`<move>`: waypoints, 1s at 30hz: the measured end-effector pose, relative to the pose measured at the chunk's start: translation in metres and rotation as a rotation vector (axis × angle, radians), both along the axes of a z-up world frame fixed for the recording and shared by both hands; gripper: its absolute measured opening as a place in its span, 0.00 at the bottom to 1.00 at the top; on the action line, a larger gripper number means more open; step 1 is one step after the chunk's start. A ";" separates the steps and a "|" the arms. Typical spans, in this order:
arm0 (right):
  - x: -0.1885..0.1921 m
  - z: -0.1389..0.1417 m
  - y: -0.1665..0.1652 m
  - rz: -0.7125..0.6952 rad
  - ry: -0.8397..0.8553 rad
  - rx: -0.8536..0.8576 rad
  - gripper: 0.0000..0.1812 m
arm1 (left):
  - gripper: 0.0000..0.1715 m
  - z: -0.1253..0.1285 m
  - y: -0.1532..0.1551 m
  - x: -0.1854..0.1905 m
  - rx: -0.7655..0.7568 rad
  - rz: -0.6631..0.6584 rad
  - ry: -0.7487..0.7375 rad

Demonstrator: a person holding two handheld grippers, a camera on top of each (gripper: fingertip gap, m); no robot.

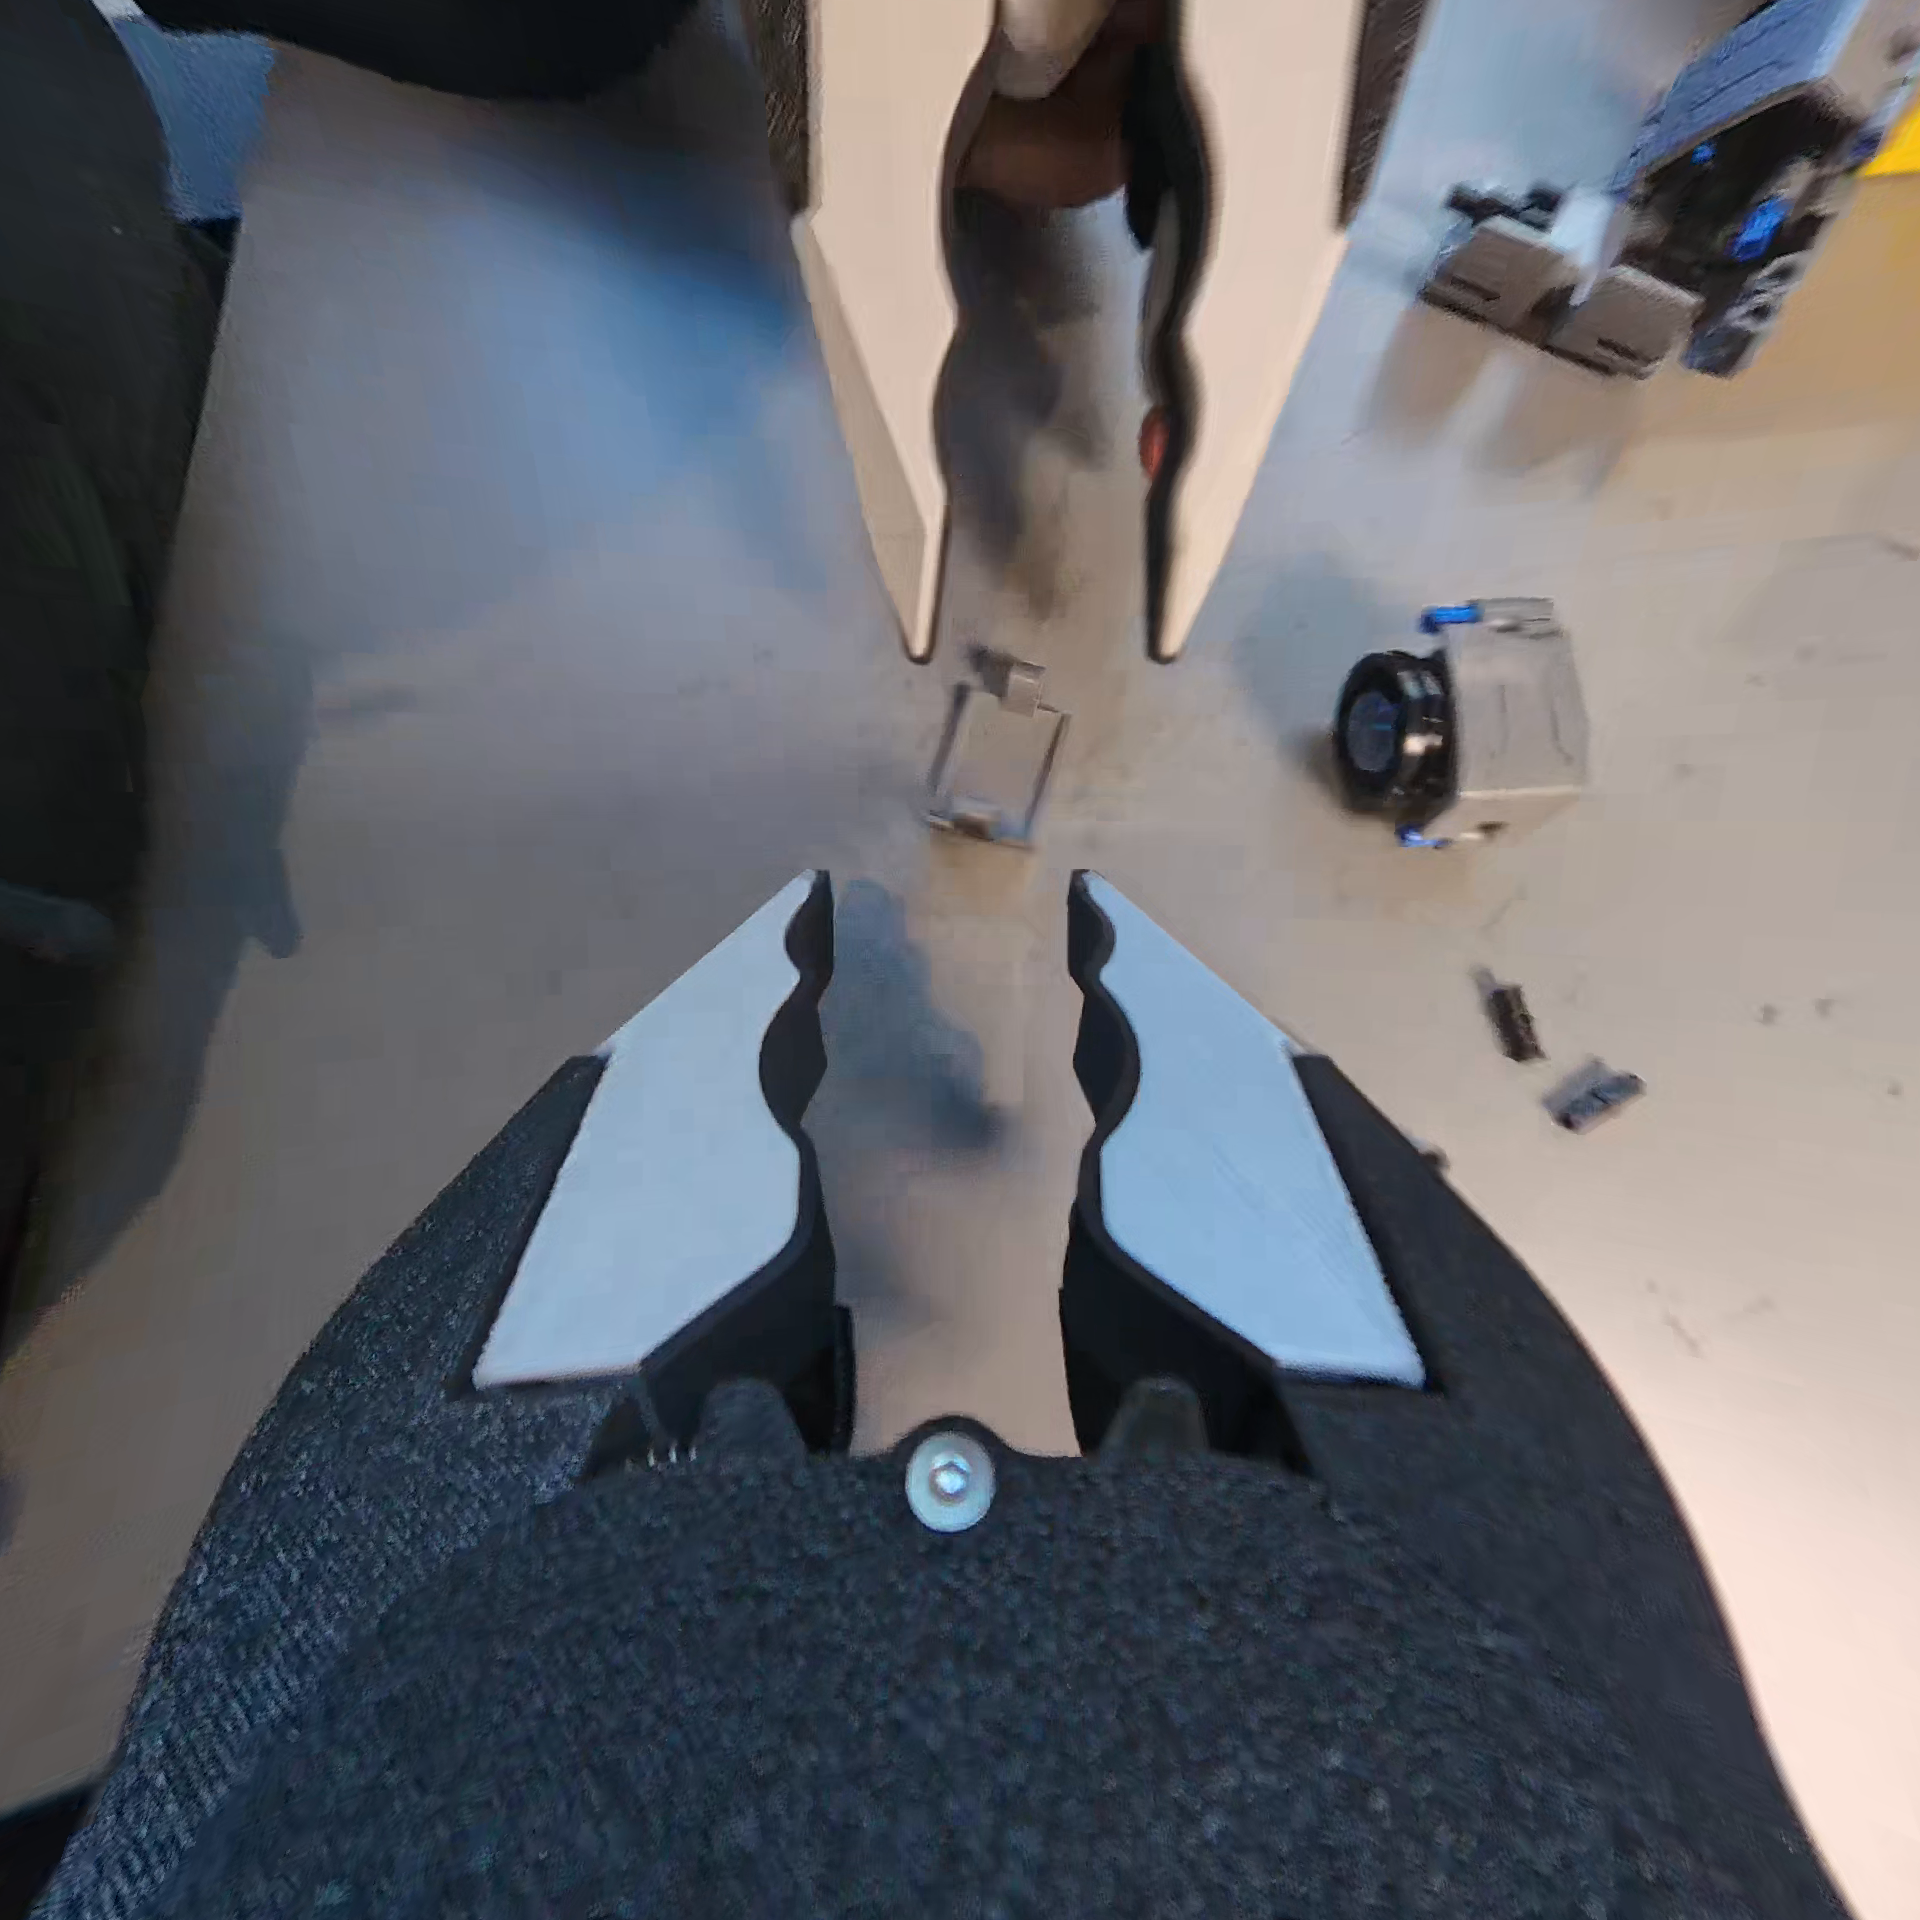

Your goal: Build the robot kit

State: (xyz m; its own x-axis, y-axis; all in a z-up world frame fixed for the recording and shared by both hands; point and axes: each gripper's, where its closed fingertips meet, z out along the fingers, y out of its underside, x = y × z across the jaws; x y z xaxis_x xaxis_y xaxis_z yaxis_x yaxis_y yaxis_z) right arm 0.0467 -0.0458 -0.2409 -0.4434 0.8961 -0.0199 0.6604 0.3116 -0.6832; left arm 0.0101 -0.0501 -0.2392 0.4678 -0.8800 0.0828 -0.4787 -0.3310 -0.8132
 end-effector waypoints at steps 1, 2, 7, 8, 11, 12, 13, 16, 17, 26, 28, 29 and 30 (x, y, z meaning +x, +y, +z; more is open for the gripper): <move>0.002 0.009 0.011 -0.028 0.039 -0.007 0.23 | 0.24 -0.003 0.000 0.000 0.004 0.000 0.025; 0.004 0.017 0.026 -0.075 0.074 -0.012 0.21 | 0.24 -0.006 0.000 0.001 0.011 0.000 0.047; 0.021 0.010 0.090 -0.266 0.077 0.089 0.19 | 0.22 -0.020 0.000 0.004 0.036 -0.013 0.144; 0.020 0.007 0.095 -0.287 0.085 0.080 0.19 | 0.21 -0.021 0.000 0.005 0.043 -0.016 0.161; 0.016 -0.008 0.105 -0.328 0.061 0.073 0.19 | 0.14 -0.021 0.001 0.006 0.067 -0.009 0.171; 0.015 -0.011 0.107 -0.331 0.056 0.071 0.18 | 0.14 -0.021 0.001 0.006 0.071 -0.010 0.174; 0.014 -0.013 0.108 -0.339 0.054 0.070 0.15 | 0.13 -0.021 0.000 0.005 0.073 -0.012 0.177; 0.011 -0.015 0.107 -0.337 0.047 0.099 0.11 | 0.11 -0.021 -0.002 -0.002 0.071 -0.019 0.194; 0.011 -0.016 0.107 -0.334 0.041 0.113 0.11 | 0.11 -0.020 -0.003 -0.005 0.065 -0.023 0.197; 0.006 0.002 0.118 -0.388 0.081 0.077 0.12 | 0.11 -0.019 -0.006 -0.024 -0.005 -0.025 0.142; -0.008 0.010 0.131 -0.450 0.099 0.052 0.12 | 0.11 -0.019 -0.005 -0.023 0.001 -0.022 0.141; -0.013 0.007 0.138 -0.475 0.077 0.049 0.12 | 0.11 -0.019 -0.004 -0.023 0.008 -0.018 0.143; -0.018 0.002 0.143 -0.484 0.048 0.047 0.12 | 0.11 -0.020 -0.004 -0.023 0.013 -0.016 0.143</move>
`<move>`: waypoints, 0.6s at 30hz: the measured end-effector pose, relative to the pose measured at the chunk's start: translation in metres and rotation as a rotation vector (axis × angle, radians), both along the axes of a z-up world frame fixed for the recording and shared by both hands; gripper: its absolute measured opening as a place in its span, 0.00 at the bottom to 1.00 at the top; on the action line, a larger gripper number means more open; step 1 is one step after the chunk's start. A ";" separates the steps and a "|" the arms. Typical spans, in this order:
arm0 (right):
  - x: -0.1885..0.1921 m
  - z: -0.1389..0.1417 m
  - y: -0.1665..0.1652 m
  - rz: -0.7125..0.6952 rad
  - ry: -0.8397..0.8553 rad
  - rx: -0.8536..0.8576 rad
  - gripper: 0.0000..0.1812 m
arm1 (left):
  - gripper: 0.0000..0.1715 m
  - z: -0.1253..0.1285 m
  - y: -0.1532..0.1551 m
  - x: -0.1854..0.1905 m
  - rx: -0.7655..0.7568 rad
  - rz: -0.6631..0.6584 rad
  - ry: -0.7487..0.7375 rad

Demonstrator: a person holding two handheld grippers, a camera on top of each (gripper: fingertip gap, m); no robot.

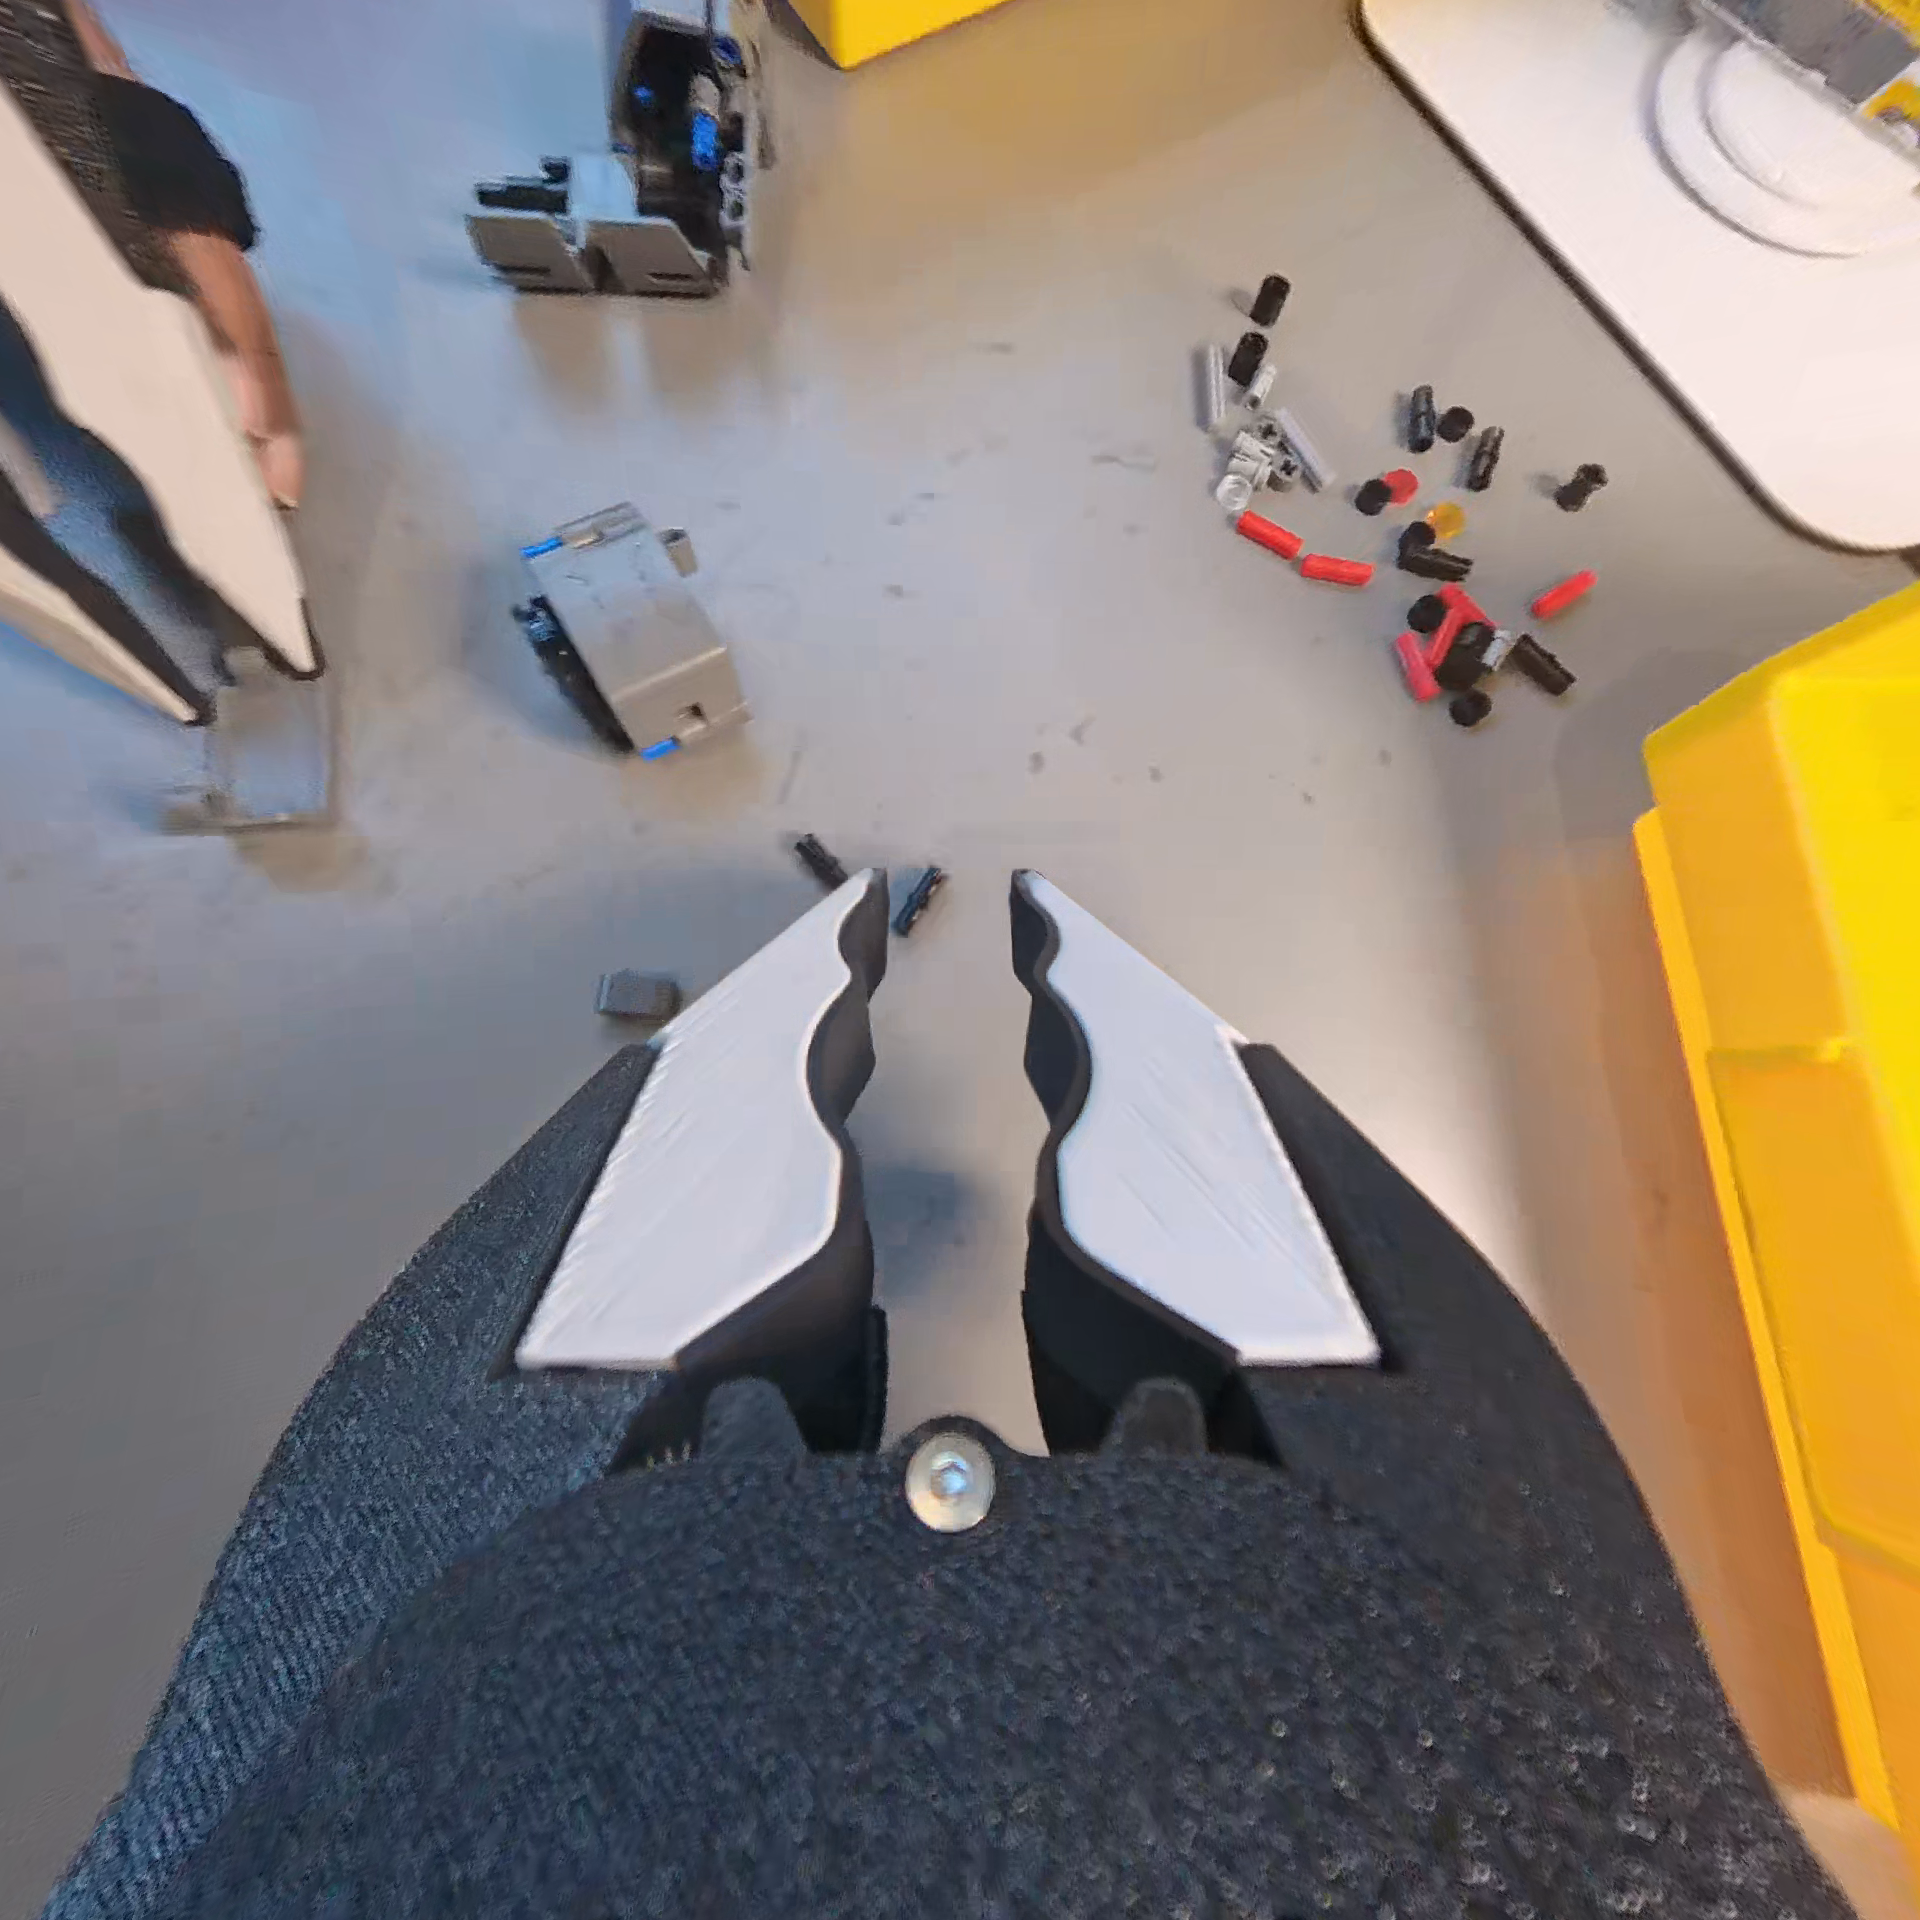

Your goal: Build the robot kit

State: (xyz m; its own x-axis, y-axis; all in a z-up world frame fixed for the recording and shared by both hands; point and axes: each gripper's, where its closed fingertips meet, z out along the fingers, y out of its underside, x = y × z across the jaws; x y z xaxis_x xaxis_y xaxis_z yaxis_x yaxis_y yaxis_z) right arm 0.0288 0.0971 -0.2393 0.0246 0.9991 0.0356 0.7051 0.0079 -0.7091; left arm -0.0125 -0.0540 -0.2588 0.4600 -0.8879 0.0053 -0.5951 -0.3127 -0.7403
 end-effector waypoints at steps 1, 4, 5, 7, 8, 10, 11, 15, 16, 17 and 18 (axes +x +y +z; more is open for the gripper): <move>-0.004 -0.005 0.003 -0.007 -0.027 -0.009 0.11 | 0.11 0.000 0.000 0.001 0.001 0.000 -0.001; -0.005 -0.022 -0.001 0.023 -0.125 -0.038 0.08 | 0.11 0.000 -0.002 0.002 -0.002 -0.006 0.001; -0.007 -0.020 -0.002 0.025 -0.116 -0.034 0.04 | 0.12 0.000 -0.003 0.002 -0.004 -0.008 0.003; -0.006 -0.021 -0.004 0.025 -0.121 -0.030 0.02 | 0.13 0.000 -0.004 0.003 -0.010 -0.013 -0.002; -0.005 -0.021 -0.004 0.023 -0.117 -0.025 0.02 | 0.15 0.002 -0.004 0.003 -0.011 -0.013 -0.012; -0.004 -0.021 -0.004 0.025 -0.105 -0.011 0.01 | 0.17 0.011 -0.002 0.003 -0.008 0.000 -0.062; -0.005 -0.017 -0.005 0.037 -0.071 0.004 0.01 | 0.18 0.018 0.001 0.003 -0.002 0.017 -0.104; -0.030 0.059 -0.028 0.053 0.366 -0.123 0.02 | 0.19 0.059 0.020 0.001 0.077 0.120 -0.315; -0.035 0.084 -0.038 0.054 0.500 -0.198 0.02 | 0.18 0.070 0.025 0.001 0.109 0.153 -0.372; -0.038 0.106 -0.049 0.052 0.625 -0.282 0.02 | 0.19 0.081 0.031 0.001 0.144 0.193 -0.425; -0.041 0.122 -0.061 0.055 0.727 -0.372 0.02 | 0.19 0.090 0.037 0.000 0.175 0.236 -0.471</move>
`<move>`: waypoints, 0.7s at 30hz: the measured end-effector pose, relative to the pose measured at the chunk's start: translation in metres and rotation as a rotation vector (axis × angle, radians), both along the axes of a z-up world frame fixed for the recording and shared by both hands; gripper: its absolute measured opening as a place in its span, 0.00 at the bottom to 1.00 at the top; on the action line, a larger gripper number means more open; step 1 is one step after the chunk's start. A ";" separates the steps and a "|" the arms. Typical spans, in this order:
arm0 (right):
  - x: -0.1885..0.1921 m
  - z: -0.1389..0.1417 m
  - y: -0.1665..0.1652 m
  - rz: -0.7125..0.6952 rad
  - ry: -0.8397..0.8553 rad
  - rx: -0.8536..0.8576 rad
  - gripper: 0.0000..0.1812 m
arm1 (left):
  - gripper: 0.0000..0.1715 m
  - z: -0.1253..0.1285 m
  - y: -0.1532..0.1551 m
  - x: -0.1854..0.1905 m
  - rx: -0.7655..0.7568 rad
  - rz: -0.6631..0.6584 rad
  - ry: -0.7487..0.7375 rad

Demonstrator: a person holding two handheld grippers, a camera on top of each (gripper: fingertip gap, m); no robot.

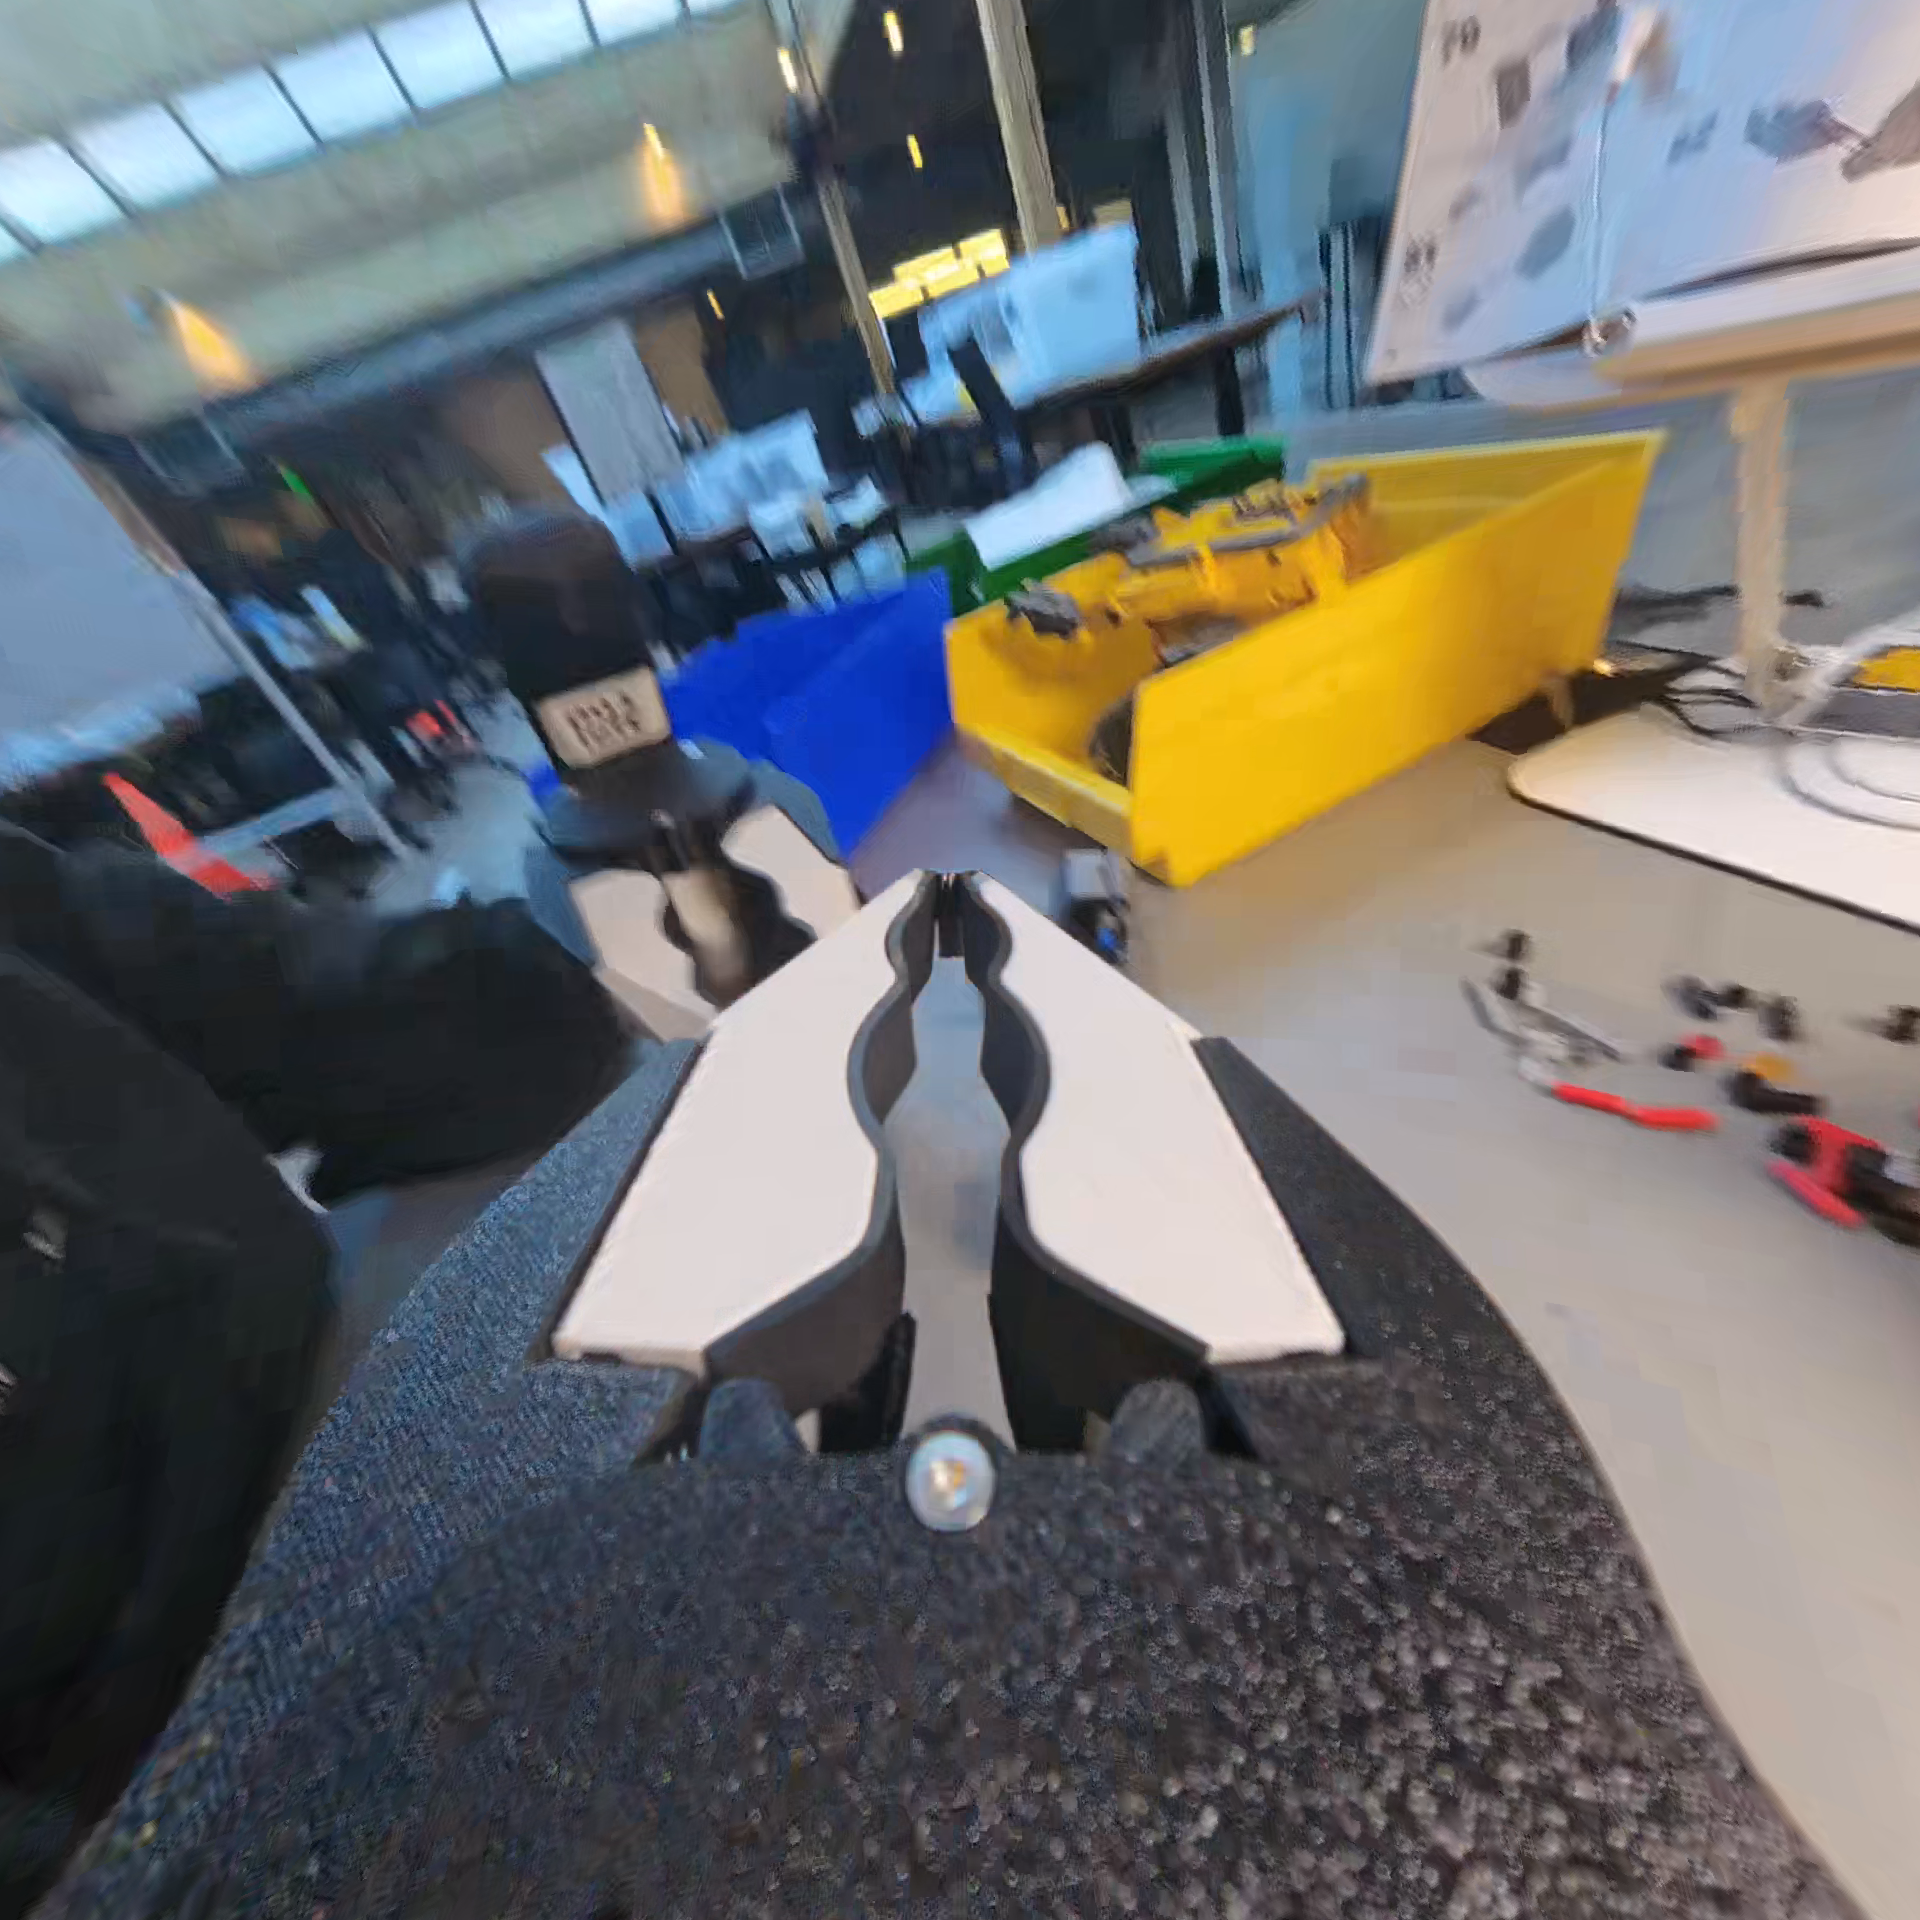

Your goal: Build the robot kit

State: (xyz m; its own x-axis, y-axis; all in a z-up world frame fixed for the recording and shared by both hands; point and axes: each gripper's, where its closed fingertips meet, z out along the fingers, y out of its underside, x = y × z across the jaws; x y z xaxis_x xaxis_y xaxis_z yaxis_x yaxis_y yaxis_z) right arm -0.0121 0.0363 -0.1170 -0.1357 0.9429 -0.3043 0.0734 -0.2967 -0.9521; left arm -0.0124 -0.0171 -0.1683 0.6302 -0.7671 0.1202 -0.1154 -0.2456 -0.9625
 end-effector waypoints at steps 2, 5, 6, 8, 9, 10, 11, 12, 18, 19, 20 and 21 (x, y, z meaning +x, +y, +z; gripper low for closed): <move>-0.006 0.014 -0.019 0.018 0.129 -0.134 0.02 | 0.19 0.012 0.007 0.001 0.035 0.073 -0.054; -0.013 0.015 -0.033 0.036 0.192 -0.291 0.01 | 0.18 0.020 0.010 0.004 0.101 0.134 -0.048; -0.015 0.014 -0.033 0.032 0.208 -0.340 0.02 | 0.18 0.023 0.010 0.005 0.122 0.148 -0.047; -0.018 0.009 -0.038 0.046 0.210 -0.389 0.01 | 0.16 0.030 0.010 0.004 0.149 0.179 -0.055; -0.020 0.005 -0.041 0.052 0.199 -0.386 0.01 | 0.14 0.033 0.010 0.004 0.151 0.184 -0.062; -0.021 0.003 -0.043 0.049 0.193 -0.377 0.01 | 0.13 0.034 0.010 0.003 0.148 0.187 -0.070; -0.022 0.002 -0.045 0.055 0.191 -0.372 0.01 | 0.12 0.034 0.010 0.002 0.141 0.191 -0.076; -0.023 0.001 -0.048 0.066 0.188 -0.369 0.01 | 0.11 0.034 0.010 0.001 0.135 0.196 -0.084; -0.021 -0.001 -0.048 0.061 0.165 -0.264 0.02 | 0.03 0.037 0.007 -0.001 0.123 0.171 -0.117; -0.021 -0.002 -0.048 0.066 0.155 -0.233 0.02 | 0.03 0.036 0.006 -0.001 0.124 0.166 -0.105; -0.020 -0.003 -0.049 0.071 0.144 -0.194 0.02 | 0.03 0.034 0.006 -0.001 0.126 0.161 -0.090; -0.019 -0.004 -0.049 0.074 0.129 -0.147 0.02 | 0.03 0.033 0.005 0.000 0.127 0.157 -0.071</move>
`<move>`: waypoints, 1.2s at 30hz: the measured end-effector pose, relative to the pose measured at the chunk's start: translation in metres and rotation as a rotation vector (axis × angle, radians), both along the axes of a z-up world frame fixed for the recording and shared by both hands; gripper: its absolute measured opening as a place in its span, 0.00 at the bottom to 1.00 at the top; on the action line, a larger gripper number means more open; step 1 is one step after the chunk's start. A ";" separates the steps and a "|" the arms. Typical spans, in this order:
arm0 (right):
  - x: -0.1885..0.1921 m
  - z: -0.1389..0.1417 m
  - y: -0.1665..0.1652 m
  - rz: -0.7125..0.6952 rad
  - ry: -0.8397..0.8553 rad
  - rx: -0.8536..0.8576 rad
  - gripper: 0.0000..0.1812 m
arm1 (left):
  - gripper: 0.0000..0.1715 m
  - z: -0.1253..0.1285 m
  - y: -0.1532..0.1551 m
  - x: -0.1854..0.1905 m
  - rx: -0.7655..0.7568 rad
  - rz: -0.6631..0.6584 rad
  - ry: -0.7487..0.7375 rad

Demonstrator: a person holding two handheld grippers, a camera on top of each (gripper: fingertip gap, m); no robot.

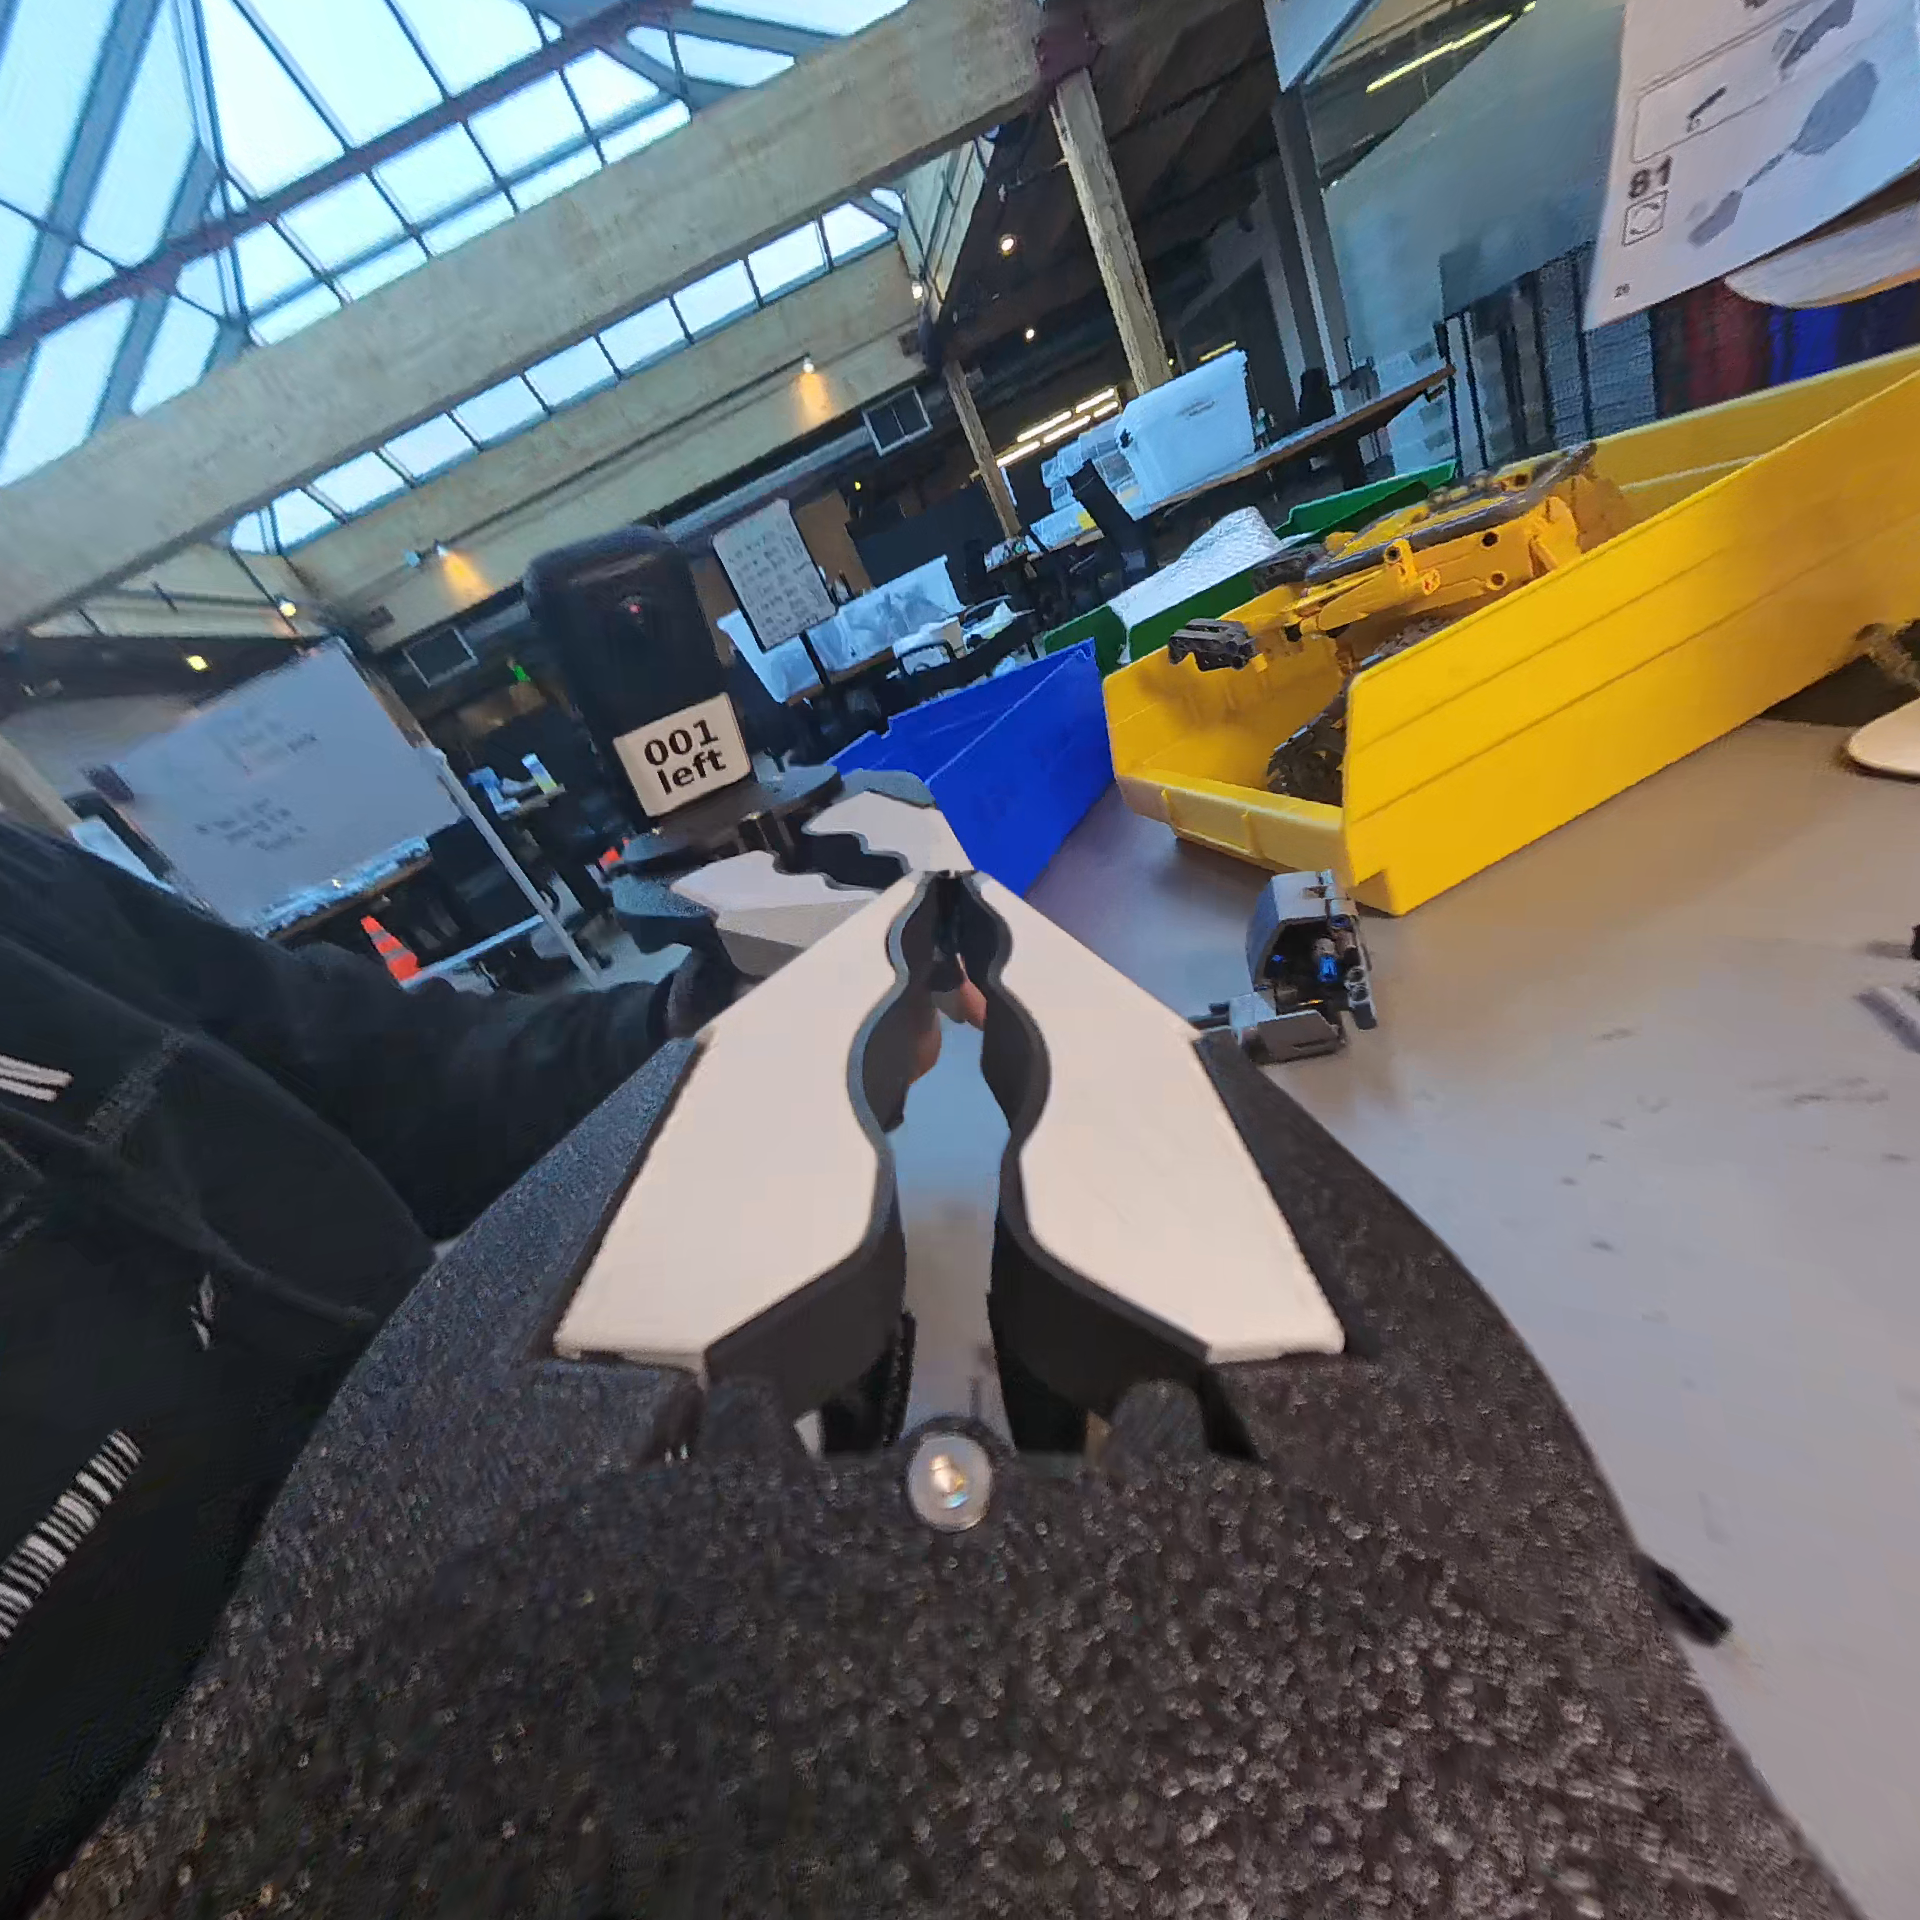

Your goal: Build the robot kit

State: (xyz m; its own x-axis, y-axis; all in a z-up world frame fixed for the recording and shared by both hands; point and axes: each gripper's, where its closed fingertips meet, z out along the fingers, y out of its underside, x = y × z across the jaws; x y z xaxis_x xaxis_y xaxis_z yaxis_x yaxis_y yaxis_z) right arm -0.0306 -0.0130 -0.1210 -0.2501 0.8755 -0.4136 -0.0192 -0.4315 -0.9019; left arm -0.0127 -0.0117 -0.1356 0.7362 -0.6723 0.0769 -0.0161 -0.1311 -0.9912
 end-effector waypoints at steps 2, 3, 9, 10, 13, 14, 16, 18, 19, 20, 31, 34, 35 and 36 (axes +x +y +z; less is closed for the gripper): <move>0.003 -0.004 -0.003 0.018 -0.035 0.111 0.02 | 0.02 -0.005 -0.002 0.001 0.004 -0.022 0.057; 0.005 -0.006 -0.005 0.038 -0.057 0.165 0.02 | 0.02 -0.007 -0.004 0.002 0.007 -0.036 0.092; 0.023 -0.033 -0.017 0.204 -0.217 0.392 0.00 | 0.02 -0.029 -0.016 0.012 0.029 -0.131 0.305; 0.026 -0.041 -0.018 0.227 -0.252 0.434 0.00 | 0.02 -0.031 -0.019 0.014 0.026 -0.150 0.316; 0.032 -0.053 -0.025 0.284 -0.294 0.489 0.00 | 0.02 -0.041 -0.024 0.017 0.014 -0.193 0.371; 0.032 -0.052 -0.027 0.288 -0.285 0.482 0.01 | 0.02 -0.043 -0.024 0.018 0.011 -0.198 0.382; 0.032 -0.052 -0.028 0.304 -0.291 0.464 0.06 | 0.02 -0.046 -0.025 0.019 0.003 -0.209 0.385; 0.030 -0.054 -0.026 0.289 -0.297 0.464 0.07 | 0.02 -0.051 -0.026 0.021 -0.003 -0.219 0.405; 0.030 -0.054 -0.028 0.294 -0.294 0.462 0.07 | 0.02 -0.053 -0.026 0.022 -0.004 -0.224 0.412; 0.029 -0.054 -0.030 0.303 -0.291 0.458 0.06 | 0.02 -0.054 -0.027 0.023 -0.008 -0.230 0.414; 0.031 -0.059 -0.031 0.321 -0.304 0.472 0.02 | 0.02 -0.056 -0.030 0.024 -0.027 -0.255 0.395; 0.031 -0.059 -0.030 0.323 -0.303 0.464 0.02 | 0.02 -0.054 -0.030 0.024 -0.030 -0.260 0.372; 0.032 -0.059 -0.030 0.323 -0.304 0.463 0.02 | 0.02 -0.053 -0.030 0.023 -0.032 -0.263 0.366; 0.031 -0.060 -0.030 0.326 -0.304 0.458 0.02 | 0.02 -0.054 -0.030 0.023 -0.032 -0.265 0.364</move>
